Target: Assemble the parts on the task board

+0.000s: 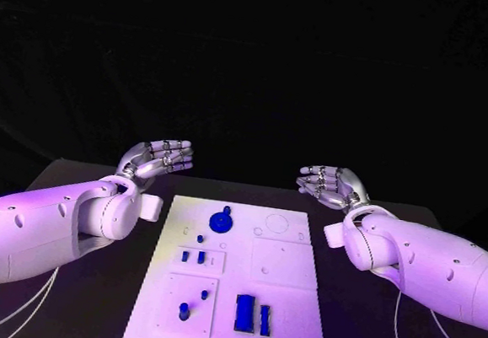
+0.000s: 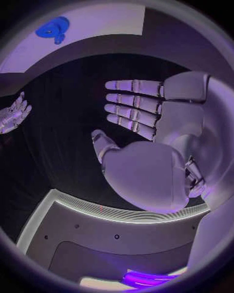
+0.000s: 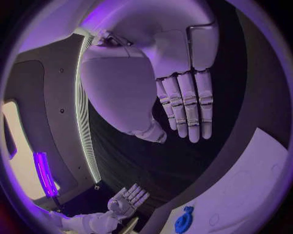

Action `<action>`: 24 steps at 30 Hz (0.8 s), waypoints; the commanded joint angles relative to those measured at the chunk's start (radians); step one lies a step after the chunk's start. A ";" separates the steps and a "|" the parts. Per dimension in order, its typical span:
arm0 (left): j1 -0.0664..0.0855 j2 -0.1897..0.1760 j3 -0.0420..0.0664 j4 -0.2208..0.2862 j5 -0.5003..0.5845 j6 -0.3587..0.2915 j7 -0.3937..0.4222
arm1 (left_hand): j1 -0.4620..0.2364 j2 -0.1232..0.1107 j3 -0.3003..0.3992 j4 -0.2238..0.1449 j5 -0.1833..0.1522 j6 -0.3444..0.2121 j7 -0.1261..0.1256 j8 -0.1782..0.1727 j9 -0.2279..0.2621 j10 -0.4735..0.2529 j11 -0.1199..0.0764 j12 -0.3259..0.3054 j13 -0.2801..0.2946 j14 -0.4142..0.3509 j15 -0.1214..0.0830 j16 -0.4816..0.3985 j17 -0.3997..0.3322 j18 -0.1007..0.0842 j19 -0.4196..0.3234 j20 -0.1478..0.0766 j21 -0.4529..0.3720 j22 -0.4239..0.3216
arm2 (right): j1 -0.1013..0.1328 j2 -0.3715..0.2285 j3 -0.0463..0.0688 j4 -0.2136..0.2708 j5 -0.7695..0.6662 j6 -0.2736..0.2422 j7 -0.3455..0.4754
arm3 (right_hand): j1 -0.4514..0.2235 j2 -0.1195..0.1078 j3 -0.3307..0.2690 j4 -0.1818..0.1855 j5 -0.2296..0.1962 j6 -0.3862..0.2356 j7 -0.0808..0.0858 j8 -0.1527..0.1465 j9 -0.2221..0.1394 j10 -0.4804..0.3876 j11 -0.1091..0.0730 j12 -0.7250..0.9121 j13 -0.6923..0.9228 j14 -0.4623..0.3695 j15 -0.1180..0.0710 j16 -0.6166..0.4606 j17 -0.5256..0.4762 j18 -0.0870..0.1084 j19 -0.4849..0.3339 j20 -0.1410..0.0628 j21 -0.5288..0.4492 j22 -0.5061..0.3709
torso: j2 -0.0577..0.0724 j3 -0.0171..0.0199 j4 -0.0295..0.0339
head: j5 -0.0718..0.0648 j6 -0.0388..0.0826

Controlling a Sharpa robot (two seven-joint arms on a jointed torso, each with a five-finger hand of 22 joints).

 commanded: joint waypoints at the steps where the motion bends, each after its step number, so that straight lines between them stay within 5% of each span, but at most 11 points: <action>1: -0.001 -0.005 0.000 0.010 -0.004 -0.002 -0.002 | -0.420 0.183 -0.474 -0.132 -0.194 -0.727 -0.173 -0.191 -0.186 -0.851 -0.188 -0.102 -0.056 -0.667 -0.165 -0.309 -0.089 -0.157 -0.665 -0.261 -0.146 -0.085 | -0.003 -0.005 0.001 0.012 -0.011 -0.009 -0.007 | -0.433 0.186 -0.431 -0.202 -0.177 -0.799 -0.204 -0.144 -0.393 -0.329 -0.141 -0.073 -0.245 -0.993 -0.103 -0.295 -0.303 -0.169 -0.799 -0.207 -0.058 -0.666 | -0.002 -0.0008 -0.0015 | 0.001 -0.003; 2: -0.004 -0.007 0.001 0.017 -0.005 -0.011 -0.001 | -0.468 0.183 -0.474 -0.132 -0.194 -0.727 -0.173 -0.191 -0.186 -0.851 -0.188 -0.102 -0.056 -0.667 -0.165 -0.309 -0.089 -0.157 -0.665 -0.261 -0.146 -0.085 | -0.007 -0.007 0.005 0.021 -0.003 -0.016 -0.004 | -0.482 0.186 -0.431 -0.202 -0.177 -0.799 -0.204 -0.144 -0.393 -1.038 -0.141 -0.073 -0.245 -0.993 -0.103 -0.295 -0.303 -0.169 -0.799 -0.207 -0.058 -0.666 | -0.007 0.0000 -0.0020 | 0.003 -0.001; 7: -0.018 -0.016 0.005 0.065 -0.006 -0.076 0.002 | -0.620 0.183 -0.474 -0.132 -0.194 -0.727 -0.173 -0.191 -0.186 -0.851 -0.188 -0.102 -0.056 -0.667 -0.165 -0.309 -0.089 -0.157 -0.665 -0.261 -0.146 -0.085 | -0.030 -0.019 0.030 0.086 0.047 -0.061 0.012 | -0.637 0.186 -0.431 -0.202 -0.177 -0.799 -0.204 -0.144 -0.393 -1.038 -0.141 -0.073 -0.245 -0.993 -0.103 -0.295 -0.303 -0.169 -0.799 -0.207 -0.058 -0.666 | -0.039 0.0049 -0.0057 | 0.017 0.016; 8: -0.023 -0.019 0.007 0.080 -0.007 -0.095 0.003 | -1.329 0.183 -0.474 -0.132 -0.194 -0.727 -0.173 -0.191 -0.186 -0.851 -0.188 -0.102 -0.056 -0.667 -0.165 -0.309 -0.089 -0.157 -0.665 -0.261 -0.146 -0.085 | -0.037 -0.022 0.037 0.105 0.062 -0.074 0.017 | -1.365 0.186 -0.431 -0.202 -0.177 -0.799 -0.204 -0.144 -0.393 -1.038 -0.141 -0.073 -0.245 -0.993 -0.103 -0.295 -0.303 -0.169 -0.799 -0.207 -0.058 -0.666 | -0.049 0.0064 -0.0068 | 0.022 0.021; 12: -0.047 -0.036 0.014 0.162 -0.010 -0.203 0.008 | -1.329 0.183 -0.474 -0.132 -0.194 -0.727 -0.173 -0.191 -0.186 -0.851 -0.188 -0.102 -0.056 -0.667 -0.165 -0.309 -0.089 -0.157 -0.665 -0.261 -0.146 -0.085 | -0.077 -0.042 0.079 0.213 0.146 -0.150 0.044 | -1.365 0.186 -0.431 -0.202 -0.177 -0.799 -0.204 -0.144 -0.393 -1.038 -0.141 -0.073 -0.245 -0.993 -0.103 -0.295 -0.303 -0.169 -0.799 -0.207 -0.058 -0.666 | -0.079 0.0111 -0.0102 | 0.035 0.037; 17: -0.080 -0.058 0.024 0.273 -0.014 -0.350 0.016 | -1.329 0.183 -0.474 -0.132 -0.194 -0.727 -0.173 -0.191 -0.186 -0.851 -0.188 -0.102 -0.056 -0.667 -0.165 -0.309 -0.089 -0.157 -0.665 -0.261 -0.146 -0.085 | -0.121 -0.065 0.126 0.335 0.241 -0.234 0.075 | -1.365 0.186 -0.431 -0.202 -0.177 -0.799 -0.204 -0.144 -0.393 -1.038 -0.141 -0.073 -0.245 -0.993 -0.103 -0.295 -0.303 -0.169 -0.799 -0.207 -0.058 -0.666 | -0.090 0.0128 -0.0114 | 0.040 0.043; 24: -0.103 -0.072 0.030 0.347 -0.017 -0.449 0.021 | -1.329 0.183 -0.474 -0.132 -0.194 -0.727 -0.173 -0.191 -0.186 -0.851 -0.188 -0.102 -0.056 -0.667 -0.165 -0.309 -0.089 -0.157 -0.665 -0.261 -0.146 -0.085 | -0.145 -0.077 0.151 0.401 0.293 -0.281 0.092 | -1.365 0.186 -0.431 -0.202 -0.177 -0.799 -0.204 -0.144 -0.393 -1.038 -0.141 -0.073 -0.245 -0.993 -0.103 -0.295 -0.303 -0.169 -0.799 -0.207 -0.058 -0.666 | -0.090 0.0128 -0.0114 | 0.040 0.043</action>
